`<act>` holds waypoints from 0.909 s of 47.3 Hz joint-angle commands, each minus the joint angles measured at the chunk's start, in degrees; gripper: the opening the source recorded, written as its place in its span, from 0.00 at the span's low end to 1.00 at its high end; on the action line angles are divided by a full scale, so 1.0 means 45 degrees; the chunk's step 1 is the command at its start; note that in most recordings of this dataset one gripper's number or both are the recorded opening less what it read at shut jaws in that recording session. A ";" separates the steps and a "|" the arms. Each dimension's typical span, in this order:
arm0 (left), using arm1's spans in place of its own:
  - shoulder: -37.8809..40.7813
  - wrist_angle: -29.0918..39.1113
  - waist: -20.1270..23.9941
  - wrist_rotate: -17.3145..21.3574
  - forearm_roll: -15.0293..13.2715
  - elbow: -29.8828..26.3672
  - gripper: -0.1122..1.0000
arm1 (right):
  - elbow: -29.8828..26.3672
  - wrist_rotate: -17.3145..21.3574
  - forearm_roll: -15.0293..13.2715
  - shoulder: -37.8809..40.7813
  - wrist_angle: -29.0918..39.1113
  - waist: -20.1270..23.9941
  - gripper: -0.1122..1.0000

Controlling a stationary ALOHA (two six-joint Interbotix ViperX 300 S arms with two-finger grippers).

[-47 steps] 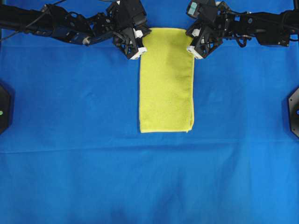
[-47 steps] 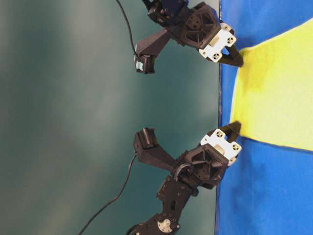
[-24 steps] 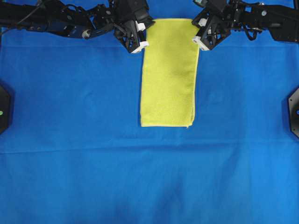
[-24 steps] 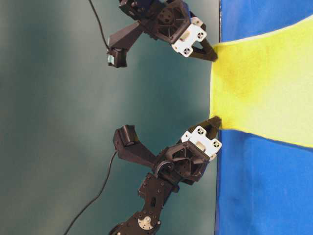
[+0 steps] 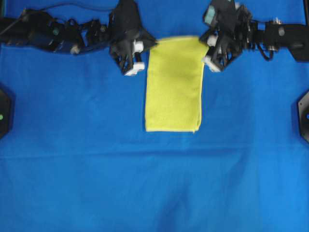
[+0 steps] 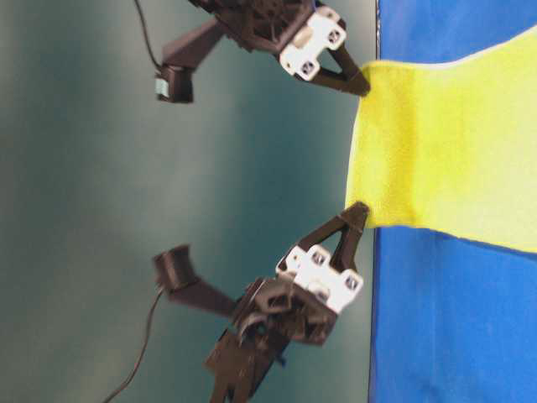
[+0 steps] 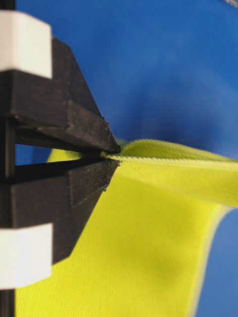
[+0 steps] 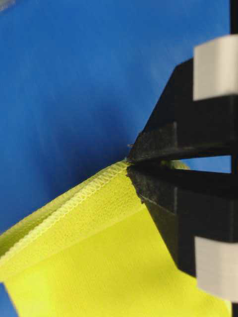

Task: Fold the yellow towel.
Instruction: 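Lift the far end and fold it toward the near end with both grippers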

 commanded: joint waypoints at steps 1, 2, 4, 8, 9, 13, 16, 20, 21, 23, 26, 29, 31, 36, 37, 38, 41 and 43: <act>-0.0879 0.0098 -0.0859 -0.0215 0.0020 0.0449 0.14 | 0.0195 0.0430 0.0020 -0.0684 0.0430 0.0723 0.14; -0.0957 0.0098 -0.1074 -0.0273 0.0020 0.0547 0.14 | 0.0273 0.0566 0.0020 -0.0742 0.0469 0.0898 0.14; -0.1113 0.0098 -0.1602 -0.0312 0.0020 0.0820 0.14 | 0.0391 0.0859 0.0020 -0.0859 0.0527 0.1328 0.14; -0.1191 0.0117 -0.2402 -0.0332 0.0000 0.1113 0.14 | 0.0645 0.1484 0.0020 -0.0977 0.0586 0.2188 0.14; -0.1191 0.0137 -0.2598 -0.0352 0.0000 0.1152 0.14 | 0.0664 0.1621 0.0020 -0.0977 0.0605 0.2383 0.14; -0.1152 0.0332 -0.3281 -0.0527 -0.0020 0.1211 0.14 | 0.0723 0.2148 0.0020 -0.0977 0.0645 0.3008 0.14; -0.1094 0.0488 -0.3711 -0.0703 0.0000 0.1211 0.14 | 0.0723 0.2461 0.0020 -0.0957 0.0645 0.3418 0.14; -0.0918 0.0625 -0.4141 -0.0918 0.0000 0.1289 0.14 | 0.0723 0.2871 0.0020 -0.0840 0.0664 0.3906 0.14; -0.0879 0.0605 -0.4219 -0.0937 0.0000 0.1309 0.14 | 0.0723 0.2949 0.0020 -0.0781 0.0645 0.3984 0.14; -0.0762 0.0586 -0.4316 -0.0977 -0.0020 0.1348 0.14 | 0.0703 0.3105 0.0020 -0.0684 0.0645 0.4121 0.14; -0.0488 0.0527 -0.4473 -0.1094 -0.0020 0.1406 0.14 | 0.0723 0.3281 0.0020 -0.0488 0.0664 0.4277 0.14; -0.0234 0.0469 -0.4648 -0.1191 0.0000 0.1348 0.14 | 0.0703 0.3457 0.0020 -0.0176 0.0645 0.4492 0.14; -0.0098 0.0430 -0.4785 -0.1289 -0.0020 0.1309 0.14 | 0.0684 0.3594 0.0020 0.0000 0.0605 0.4629 0.14; 0.0234 0.0312 -0.5137 -0.1367 -0.0020 0.1250 0.14 | 0.0664 0.3965 0.0020 0.0430 0.0586 0.4902 0.14; 0.0273 0.0273 -0.5176 -0.1367 -0.0020 0.1250 0.14 | 0.0664 0.3984 0.0020 0.0488 0.0586 0.4941 0.14; 0.0313 0.0254 -0.5195 -0.1367 -0.0020 0.1250 0.14 | 0.0664 0.4023 0.0020 0.0547 0.0586 0.4961 0.14; 0.0391 0.0176 -0.5215 -0.1387 0.0000 0.1250 0.14 | 0.0645 0.4023 0.0020 0.0645 0.0586 0.5000 0.14; 0.0430 0.0137 -0.5215 -0.1387 -0.0020 0.1250 0.14 | 0.0645 0.4043 0.0020 0.0684 0.0547 0.5000 0.14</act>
